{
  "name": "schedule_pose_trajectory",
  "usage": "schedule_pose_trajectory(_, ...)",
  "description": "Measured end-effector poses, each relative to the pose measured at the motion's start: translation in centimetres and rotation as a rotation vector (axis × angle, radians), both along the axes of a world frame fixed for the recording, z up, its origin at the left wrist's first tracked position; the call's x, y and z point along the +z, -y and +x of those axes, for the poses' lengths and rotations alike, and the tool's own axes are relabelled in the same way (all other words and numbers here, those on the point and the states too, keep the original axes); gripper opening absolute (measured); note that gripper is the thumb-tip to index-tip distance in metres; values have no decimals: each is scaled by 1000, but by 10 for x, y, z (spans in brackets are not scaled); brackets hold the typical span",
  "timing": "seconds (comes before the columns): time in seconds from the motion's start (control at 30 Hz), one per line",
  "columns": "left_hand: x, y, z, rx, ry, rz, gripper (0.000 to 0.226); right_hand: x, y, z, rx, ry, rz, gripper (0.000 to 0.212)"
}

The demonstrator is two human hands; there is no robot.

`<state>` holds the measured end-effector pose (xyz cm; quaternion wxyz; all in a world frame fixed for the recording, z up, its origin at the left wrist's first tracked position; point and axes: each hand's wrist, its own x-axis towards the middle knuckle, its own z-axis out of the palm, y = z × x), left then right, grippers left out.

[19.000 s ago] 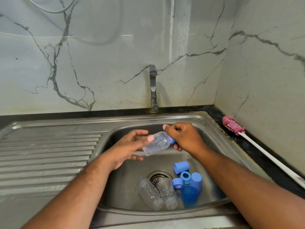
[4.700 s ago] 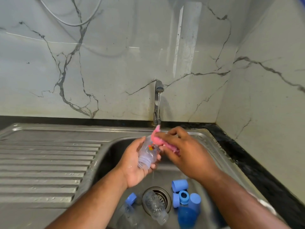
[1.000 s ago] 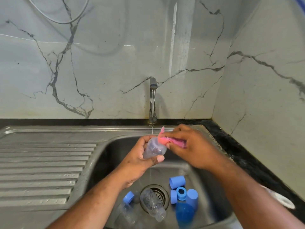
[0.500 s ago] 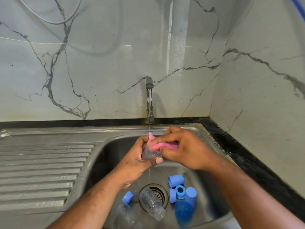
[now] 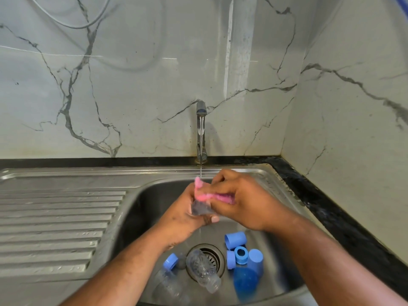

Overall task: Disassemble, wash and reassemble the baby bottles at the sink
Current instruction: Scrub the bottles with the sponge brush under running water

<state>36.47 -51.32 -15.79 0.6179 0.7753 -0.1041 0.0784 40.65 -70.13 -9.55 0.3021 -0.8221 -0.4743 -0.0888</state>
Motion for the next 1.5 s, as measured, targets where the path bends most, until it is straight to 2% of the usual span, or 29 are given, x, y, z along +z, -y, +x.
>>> schedule_pose_trajectory(0.07, 1, -2, 0, 15, 3, -4, 67, 1, 4, 3, -1, -55, -3, 35)
schedule_pose_trajectory(0.17, 3, 0, -2, 3, -21, -35, 76, 2, 6, 8, -206, 4, 8, 35)
schedule_pose_trajectory(0.27, 1, 0, -1, -4, -15, -33, 66, 3, 3, 2, 1, -23, -16, 33)
schedule_pose_trajectory(0.3, 1, -1, -1, -5, -20, -47, 65, 4, 3, 2, 3, -35, -17, 33)
schedule_pose_trajectory(0.4, 3, -1, -1, -12, -55, -121, 69, 7, 7, 6, -221, 58, -22, 34)
schedule_pose_trajectory(0.53, 1, 0, -1, -24, -63, -158, 71, 9, 9, 7, -26, -81, 28, 32)
schedule_pose_trajectory(0.63, 1, 0, -1, -22, -67, -173, 71, 8, 11, 10, -183, 18, -8, 28)
schedule_pose_trajectory(0.7, 3, -1, -2, -22, -69, -197, 71, 7, 9, 8, -152, 24, -15, 27)
schedule_pose_trajectory(0.77, 3, -1, -2, -34, -64, -195, 71, 10, 12, 9, -95, -57, 8, 25)
schedule_pose_trajectory(0.9, 2, 3, -3, -46, -73, -190, 70, 8, 12, 10, -236, 28, -32, 21)
schedule_pose_trajectory(1.0, 5, 0, -4, -39, -61, -205, 73, 6, 4, 3, -107, -64, 34, 21)
schedule_pose_trajectory(1.07, 6, 0, -3, -52, -64, -207, 72, 10, 12, 9, -139, -135, 43, 20)
schedule_pose_trajectory(1.13, 5, 3, -4, -55, -82, -212, 73, 10, 19, 15, -200, -81, 59, 22)
schedule_pose_trajectory(1.2, 5, 5, -5, -51, -88, -243, 75, 7, 13, 10, -169, -15, 78, 24)
schedule_pose_trajectory(1.27, 9, 5, -6, -48, -82, -301, 75, 4, 5, 6, -90, -22, 120, 28)
schedule_pose_trajectory(1.37, 19, 5, -9, -73, -91, -384, 77, 8, 9, 8, -140, 10, 183, 32)
schedule_pose_trajectory(1.5, 30, 10, -13, 6, -226, -517, 59, 8, 6, 4, -167, 88, 153, 56)
